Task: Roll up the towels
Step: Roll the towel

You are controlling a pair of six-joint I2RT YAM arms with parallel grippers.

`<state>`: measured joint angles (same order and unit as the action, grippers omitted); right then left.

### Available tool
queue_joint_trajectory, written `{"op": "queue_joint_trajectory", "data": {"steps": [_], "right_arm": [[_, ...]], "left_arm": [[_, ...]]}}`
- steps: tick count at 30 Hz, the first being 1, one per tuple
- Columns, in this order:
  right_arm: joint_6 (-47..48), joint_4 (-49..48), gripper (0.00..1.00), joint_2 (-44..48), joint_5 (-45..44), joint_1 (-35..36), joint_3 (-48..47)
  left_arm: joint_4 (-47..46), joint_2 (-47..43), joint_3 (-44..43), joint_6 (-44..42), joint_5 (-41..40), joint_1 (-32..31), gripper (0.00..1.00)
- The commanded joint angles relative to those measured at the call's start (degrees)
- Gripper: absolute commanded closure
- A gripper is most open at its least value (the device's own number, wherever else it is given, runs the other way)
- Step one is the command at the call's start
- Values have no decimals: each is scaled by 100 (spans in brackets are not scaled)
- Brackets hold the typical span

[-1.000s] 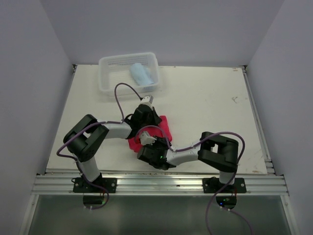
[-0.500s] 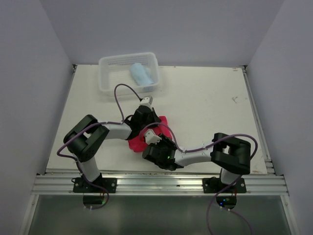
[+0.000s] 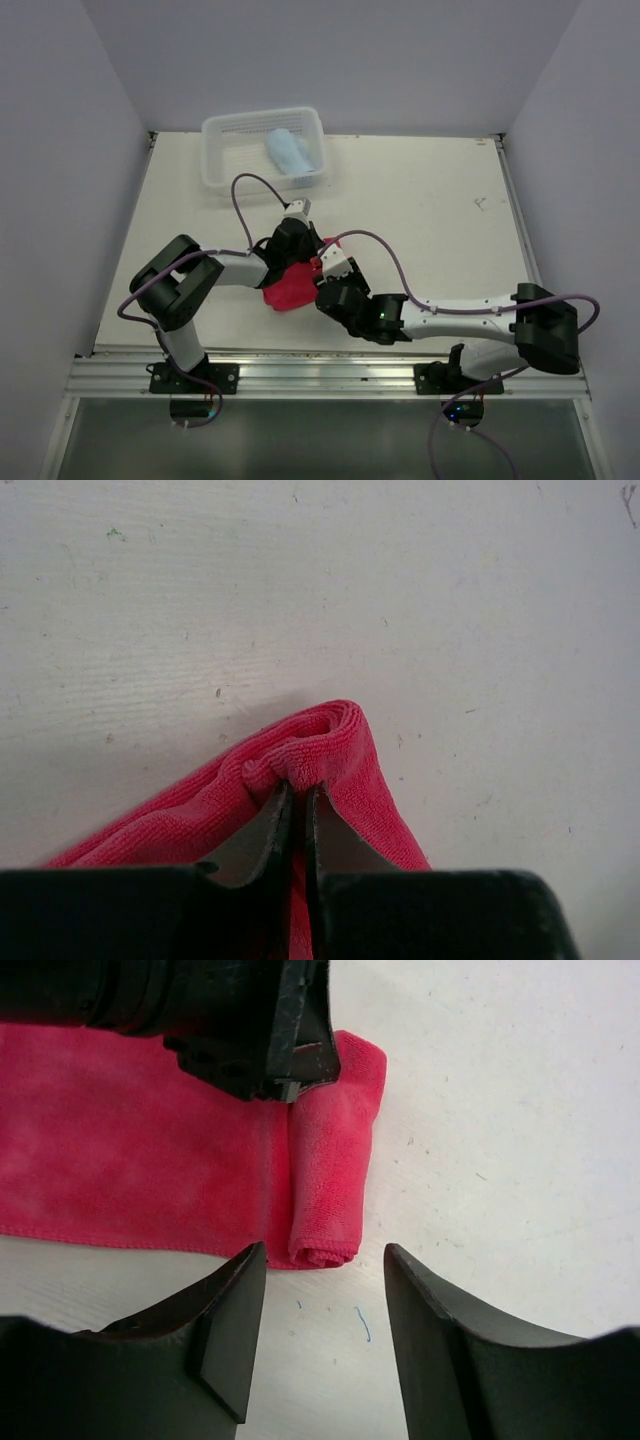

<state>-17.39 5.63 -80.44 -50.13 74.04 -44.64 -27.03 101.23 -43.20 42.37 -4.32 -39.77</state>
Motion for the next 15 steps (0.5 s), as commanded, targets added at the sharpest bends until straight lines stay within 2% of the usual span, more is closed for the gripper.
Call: {"op": "queue_joint_trajectory", "data": {"steps": [1, 4, 6, 8, 9, 12, 15], "right_arm": [[-729, 87, 49, 599, 318, -275, 254], [-1178, 35, 53, 1126, 1310, -1030, 526], [-1626, -193, 54, 1451, 2221, -1739, 825], [-1890, -465, 54, 1558, 2708, -2120, 1035], [-1978, -492, 52, 1558, 2910, -2452, 1054], [-2295, -702, 45, 1471, 3693, -2946, 1124], [-2576, -1089, 42, 1172, 4361, -3289, 1239]], "left_arm": [[66, -51, 180, -115, -184, 13, 100], [57, -59, 207, -106, -184, 22, 100], [57, -77, 216, -97, -184, 22, 100], [66, -86, 224, -97, -184, 13, 100], [66, -95, 233, -97, -175, 22, 100], [83, -121, 242, -97, -166, 13, 100], [84, -112, 251, -80, -175, 22, 100]]}}
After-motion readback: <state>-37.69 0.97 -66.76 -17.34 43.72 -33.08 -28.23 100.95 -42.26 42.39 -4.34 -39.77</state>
